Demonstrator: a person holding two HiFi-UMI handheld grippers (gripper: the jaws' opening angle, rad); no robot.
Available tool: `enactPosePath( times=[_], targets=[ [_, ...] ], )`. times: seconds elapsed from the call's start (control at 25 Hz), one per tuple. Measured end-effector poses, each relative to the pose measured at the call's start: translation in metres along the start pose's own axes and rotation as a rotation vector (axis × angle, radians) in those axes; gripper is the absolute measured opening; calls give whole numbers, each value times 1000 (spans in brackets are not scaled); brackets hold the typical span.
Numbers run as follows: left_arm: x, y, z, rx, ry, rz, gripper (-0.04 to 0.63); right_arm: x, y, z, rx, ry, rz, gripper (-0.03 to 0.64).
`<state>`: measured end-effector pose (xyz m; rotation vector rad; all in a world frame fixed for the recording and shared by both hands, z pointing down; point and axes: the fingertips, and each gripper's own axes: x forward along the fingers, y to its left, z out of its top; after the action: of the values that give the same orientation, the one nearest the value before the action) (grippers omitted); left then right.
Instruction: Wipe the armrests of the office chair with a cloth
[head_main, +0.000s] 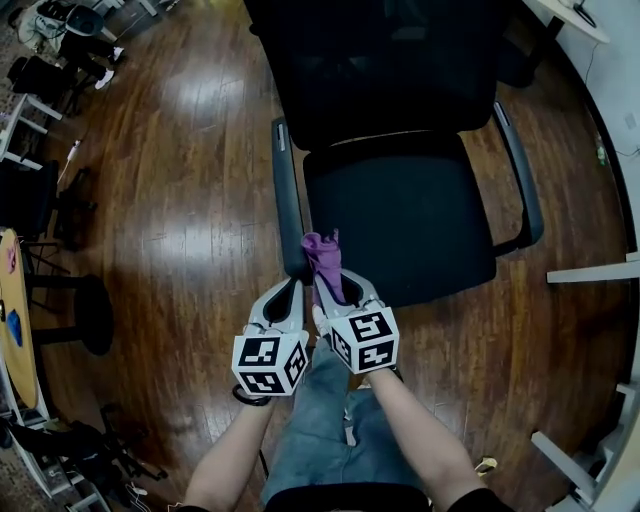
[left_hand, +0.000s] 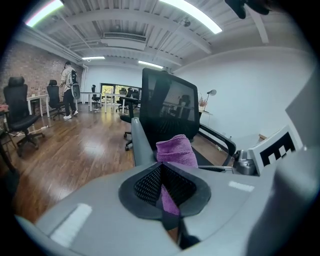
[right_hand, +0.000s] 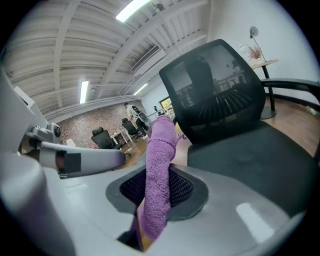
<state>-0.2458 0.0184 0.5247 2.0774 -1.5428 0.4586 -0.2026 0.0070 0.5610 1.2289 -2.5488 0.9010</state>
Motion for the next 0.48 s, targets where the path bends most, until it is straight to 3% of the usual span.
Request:
enactPosePath(
  times=[0.48],
  targets=[
    [32,55,59,-48,-35,15,5,51,-11,59,-99,54,-22,74]
  ],
)
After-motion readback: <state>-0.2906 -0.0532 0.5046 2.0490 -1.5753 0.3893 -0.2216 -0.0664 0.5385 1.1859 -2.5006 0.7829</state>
